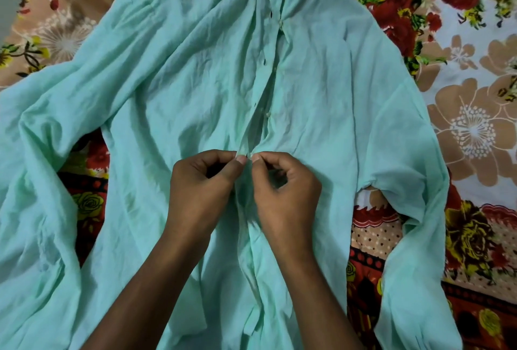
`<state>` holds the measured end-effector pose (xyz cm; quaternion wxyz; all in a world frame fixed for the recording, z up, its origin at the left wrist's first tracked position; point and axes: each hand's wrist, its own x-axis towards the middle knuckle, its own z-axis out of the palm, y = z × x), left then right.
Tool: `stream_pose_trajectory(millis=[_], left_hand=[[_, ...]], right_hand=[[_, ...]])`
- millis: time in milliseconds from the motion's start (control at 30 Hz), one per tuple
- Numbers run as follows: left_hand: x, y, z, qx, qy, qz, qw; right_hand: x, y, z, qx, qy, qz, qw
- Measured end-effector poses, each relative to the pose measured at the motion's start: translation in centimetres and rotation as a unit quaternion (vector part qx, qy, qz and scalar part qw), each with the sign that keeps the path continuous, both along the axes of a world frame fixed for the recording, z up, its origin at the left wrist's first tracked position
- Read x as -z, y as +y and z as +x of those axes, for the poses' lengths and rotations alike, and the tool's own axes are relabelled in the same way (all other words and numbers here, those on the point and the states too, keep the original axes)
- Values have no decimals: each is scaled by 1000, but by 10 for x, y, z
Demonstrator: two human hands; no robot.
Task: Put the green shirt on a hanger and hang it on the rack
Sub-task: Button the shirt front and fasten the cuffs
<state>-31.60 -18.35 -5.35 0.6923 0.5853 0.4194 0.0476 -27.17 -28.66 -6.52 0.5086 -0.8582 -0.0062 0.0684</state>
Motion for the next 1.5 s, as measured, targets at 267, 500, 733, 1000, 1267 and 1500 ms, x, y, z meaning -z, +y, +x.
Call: stream_pose_trajectory(millis=[267,500,733,1000,1267,1500], left_hand=[[0,-6,-1,-6,-14,31,999],[2,3,1,61,-46,30,997],[2,12,10,81,-19,3,996],[7,15,16,117,62,-36,990],[-5,10,71,173,11,366,914],[5,16,93,180,61,388,902]], right_hand=[[2,-4,5,-4,73,40,996],[-2,-10,15,-10,108,51,993],[-8,-18,14,-76,93,70,990],[-3,-20,18,-68,58,-84,992],[-14,-3,70,-6,-89,-96,991],[-1,19,91,-101,-11,-137,985]])
